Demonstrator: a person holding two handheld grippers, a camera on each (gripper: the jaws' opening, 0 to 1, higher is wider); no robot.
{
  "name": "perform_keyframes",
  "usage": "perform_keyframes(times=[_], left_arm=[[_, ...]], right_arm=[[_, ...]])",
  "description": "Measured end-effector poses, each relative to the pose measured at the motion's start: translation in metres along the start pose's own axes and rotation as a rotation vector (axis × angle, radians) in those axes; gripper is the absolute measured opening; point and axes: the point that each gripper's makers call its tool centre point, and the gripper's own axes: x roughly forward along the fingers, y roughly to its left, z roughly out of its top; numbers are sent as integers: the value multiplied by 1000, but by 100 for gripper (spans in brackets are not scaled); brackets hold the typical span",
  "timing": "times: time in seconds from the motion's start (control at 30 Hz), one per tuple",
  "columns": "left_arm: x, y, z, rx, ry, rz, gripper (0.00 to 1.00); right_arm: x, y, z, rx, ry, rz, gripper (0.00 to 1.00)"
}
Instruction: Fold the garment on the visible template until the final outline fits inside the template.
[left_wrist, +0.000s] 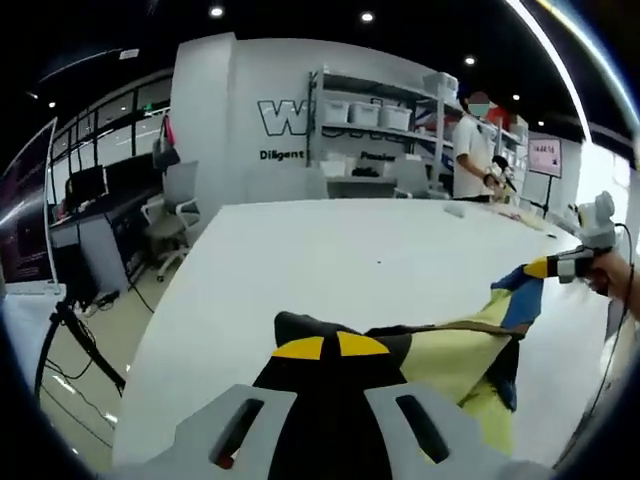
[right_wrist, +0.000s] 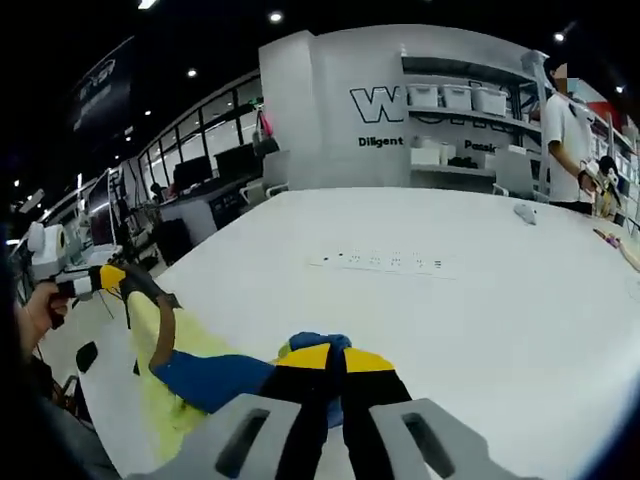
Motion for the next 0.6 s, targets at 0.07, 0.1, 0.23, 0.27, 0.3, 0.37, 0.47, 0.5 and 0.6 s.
perform_keyframes(times=[0.07,0.1,0.23,0.27,0.3,0.37,0.47,0.5,0.6], left_arm=[[9,2,-2,2,7,10,1],[11,2,-2,2,9,11,1],[26,1,-16,-14,40,14,1],[28,0,-19,-13,46,15,1],[30,1,-21,-13,51,16,1],[33,2,-24,-13,60,18,1],[41,5,-30,-10,75,18,1],[43,6,-30,-10,78,18,1],[49,6,-25,-23,69,10,1]], right_arm=[[9,-2,-5,-6,21,-13,0],[12,-4,-7,-7,31,-17,0],[25,-9,-16,-9,56,-35,0],[27,-11,-17,-10,58,-39,0],[29,-12,-18,-10,61,-41,0],[32,-14,-20,-10,68,-45,0],[37,-18,-21,-16,66,-51,0],[38,-19,-20,-16,66,-51,0],[42,-22,-15,-25,42,-62,0]])
